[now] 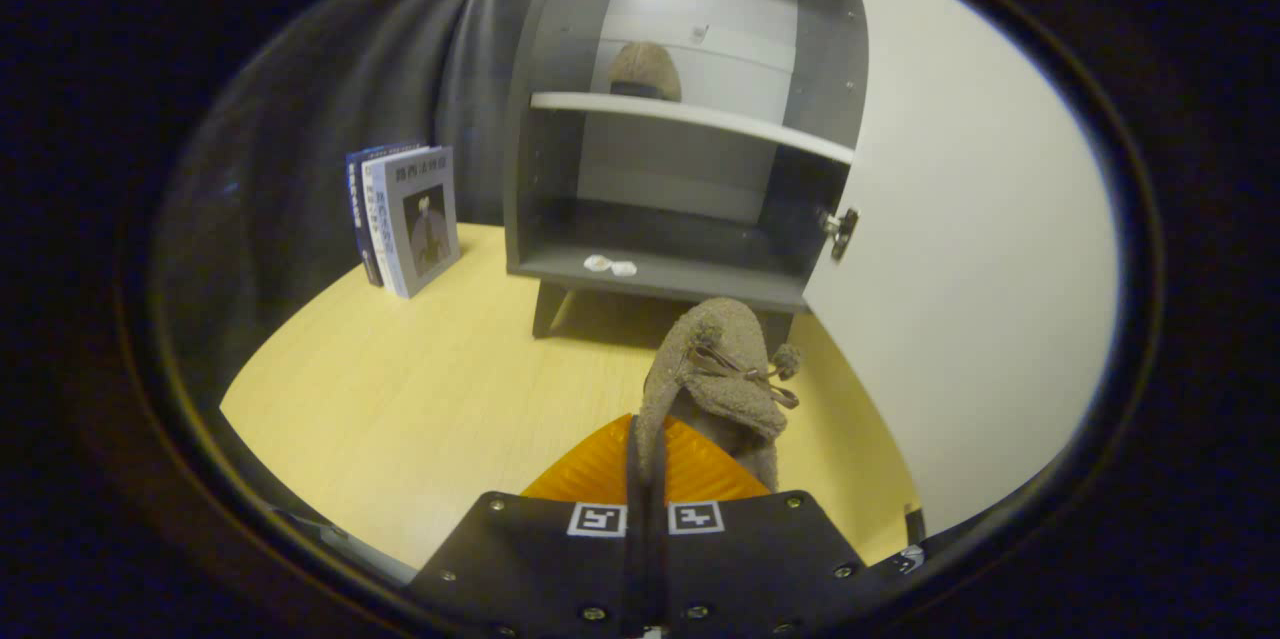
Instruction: Open the shoe cabinet door, grab the shoes and put them into the shoe cabinet, then close the shoe cabinet door.
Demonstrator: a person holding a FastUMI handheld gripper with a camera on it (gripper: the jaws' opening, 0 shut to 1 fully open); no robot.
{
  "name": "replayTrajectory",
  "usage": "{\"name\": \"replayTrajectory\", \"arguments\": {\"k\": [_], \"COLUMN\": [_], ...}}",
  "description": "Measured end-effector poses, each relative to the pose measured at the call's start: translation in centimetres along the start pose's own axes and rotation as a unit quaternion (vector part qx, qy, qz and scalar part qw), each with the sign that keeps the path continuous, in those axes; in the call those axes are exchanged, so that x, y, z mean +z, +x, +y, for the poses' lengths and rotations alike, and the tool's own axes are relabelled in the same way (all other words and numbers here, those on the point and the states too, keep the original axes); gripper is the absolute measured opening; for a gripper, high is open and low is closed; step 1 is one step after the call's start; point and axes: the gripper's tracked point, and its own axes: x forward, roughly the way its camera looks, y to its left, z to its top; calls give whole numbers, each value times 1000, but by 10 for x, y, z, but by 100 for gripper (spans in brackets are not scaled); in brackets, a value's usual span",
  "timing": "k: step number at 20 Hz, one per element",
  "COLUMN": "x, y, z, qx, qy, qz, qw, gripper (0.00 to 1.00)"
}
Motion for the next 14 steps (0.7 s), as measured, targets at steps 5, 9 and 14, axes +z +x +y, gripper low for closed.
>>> {"name": "replayTrajectory", "arguments": {"k": [5, 9, 14], "x": [99, 167, 256], "y": [4, 23, 60], "z": [-24, -38, -56], "qx": [-32, -54, -73], "qy": [14, 13, 18], "qz": [-71, -116, -163], "qw": [997, 992, 984], "gripper": [1, 1, 1]}}
